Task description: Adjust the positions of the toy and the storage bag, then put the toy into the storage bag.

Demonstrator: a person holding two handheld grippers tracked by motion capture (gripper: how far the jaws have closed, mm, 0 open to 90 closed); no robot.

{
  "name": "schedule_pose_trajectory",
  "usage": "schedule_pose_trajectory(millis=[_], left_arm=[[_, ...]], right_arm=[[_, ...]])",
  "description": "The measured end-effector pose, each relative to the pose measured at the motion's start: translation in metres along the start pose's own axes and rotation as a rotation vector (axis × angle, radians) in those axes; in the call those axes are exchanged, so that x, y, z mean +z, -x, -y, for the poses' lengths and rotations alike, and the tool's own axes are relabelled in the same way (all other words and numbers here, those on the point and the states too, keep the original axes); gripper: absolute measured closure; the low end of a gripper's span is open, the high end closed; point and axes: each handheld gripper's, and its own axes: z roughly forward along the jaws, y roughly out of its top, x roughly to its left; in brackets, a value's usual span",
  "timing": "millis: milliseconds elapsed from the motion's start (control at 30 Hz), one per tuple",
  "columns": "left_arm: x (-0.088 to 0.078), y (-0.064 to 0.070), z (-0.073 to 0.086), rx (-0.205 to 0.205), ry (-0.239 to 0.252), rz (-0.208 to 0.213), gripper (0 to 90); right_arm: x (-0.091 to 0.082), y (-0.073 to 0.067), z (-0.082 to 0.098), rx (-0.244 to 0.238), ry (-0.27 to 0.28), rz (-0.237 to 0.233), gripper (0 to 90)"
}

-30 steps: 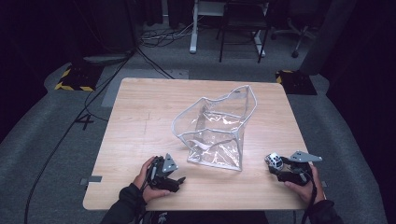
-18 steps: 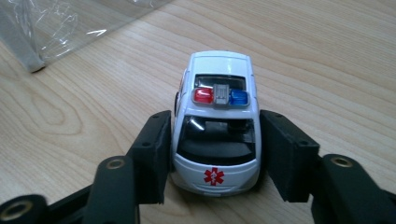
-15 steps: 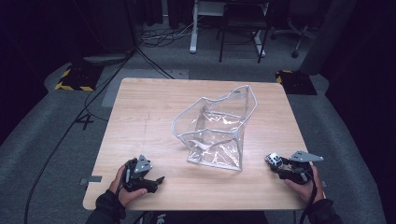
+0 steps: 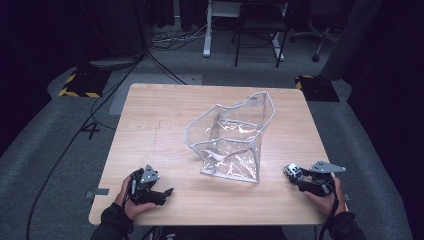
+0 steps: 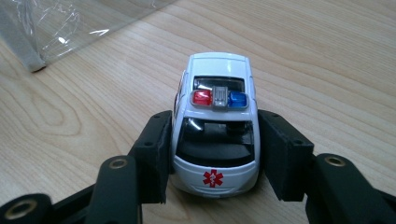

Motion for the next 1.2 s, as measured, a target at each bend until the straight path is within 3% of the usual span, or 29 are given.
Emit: schedule_pose_trajectory(millis=[267,667,867,967,1200], left_arm=[[0.001,0.0,-0.001,-0.016,-0.001,0.008,15.5],[0.003,-0.002,-0.003,-0.007,-0.005,0.001,15.5],[0.002,-0.002,-0.003,-0.001,-0.007,-0.004,15.6],[0.003,-0.001,-0.003,-0.018,-0.007,0.009,15.7],[0.003,-0.002,-0.003,-0.008,-0.005,0.004,15.7]], right_arm=[[0.0,0.0,0.001,0.002,0.008,0.003,48.1],[-0.001,0.0,0.002,0.001,0.009,-0.006,48.4],[-0.005,0.0,0.003,0.009,0.043,-0.014,48.5],[-0.006,-0.001,0.002,-0.005,0.044,-0.017,48.6],[-0.012,-0.004,-0.005,-0.017,0.054,-0.027,48.6]])
